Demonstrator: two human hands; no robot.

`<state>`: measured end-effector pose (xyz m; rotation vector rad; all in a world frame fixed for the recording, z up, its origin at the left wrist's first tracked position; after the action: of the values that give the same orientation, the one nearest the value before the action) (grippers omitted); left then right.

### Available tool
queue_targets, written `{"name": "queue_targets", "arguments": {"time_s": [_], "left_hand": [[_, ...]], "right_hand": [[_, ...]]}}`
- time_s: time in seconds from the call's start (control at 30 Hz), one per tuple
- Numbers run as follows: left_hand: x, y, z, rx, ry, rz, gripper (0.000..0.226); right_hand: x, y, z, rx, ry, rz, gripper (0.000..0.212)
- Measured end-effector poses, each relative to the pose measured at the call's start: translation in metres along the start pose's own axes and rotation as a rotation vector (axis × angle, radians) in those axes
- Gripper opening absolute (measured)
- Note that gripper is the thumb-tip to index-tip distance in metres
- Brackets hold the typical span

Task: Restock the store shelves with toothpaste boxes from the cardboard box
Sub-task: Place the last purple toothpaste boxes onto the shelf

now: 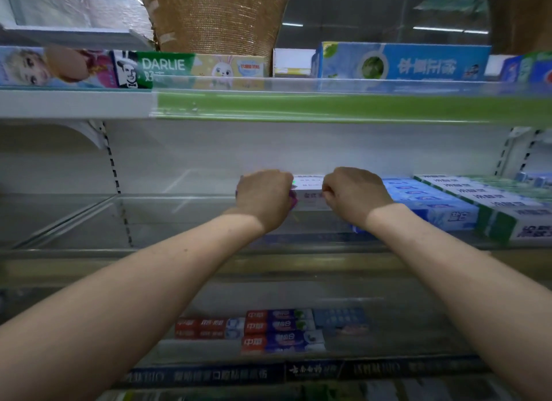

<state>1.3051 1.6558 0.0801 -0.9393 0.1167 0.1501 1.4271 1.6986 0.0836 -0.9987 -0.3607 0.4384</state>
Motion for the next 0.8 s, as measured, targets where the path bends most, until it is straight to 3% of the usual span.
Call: {"name": "queue_targets", "arguments": {"time_s": [0.13, 0.23, 0.43, 0.8], "left_hand": [[0.037, -0.015, -0.008, -0.038, 0.045, 0.054, 0.017], [0.066, -0.025, -0.019, -0.011, 0.130, -0.012, 0.015], [0.134, -0.053, -0.036, 0.062, 0.300, -0.158, 0.020], [0.249, -0.093, -0.103, 0.087, 0.736, -0.441, 0.015]], "right_hand": [[0.008, -0.015, -0.025, -0.032, 0.016, 0.017, 0.025], [0.021, -0.025, -0.057, 0.039, 0.029, 0.002, 0.021], [0.053, -0.055, -0.124, 0.023, 0.138, -0.077, 0.026], [0.079, -0.104, -0.273, -0.080, 0.566, -0.240, 0.021]]}}
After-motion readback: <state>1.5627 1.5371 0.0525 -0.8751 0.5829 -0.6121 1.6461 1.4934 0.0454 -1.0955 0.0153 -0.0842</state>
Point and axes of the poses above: each hand's wrist, its own z-axis towards the middle knuckle, its own y-axis out of the palm, x = y × z, the point moved 6 cm from there along z, towards the middle knuckle, and after that the axes turned 6 degrees about z, right-handed, at the moved point
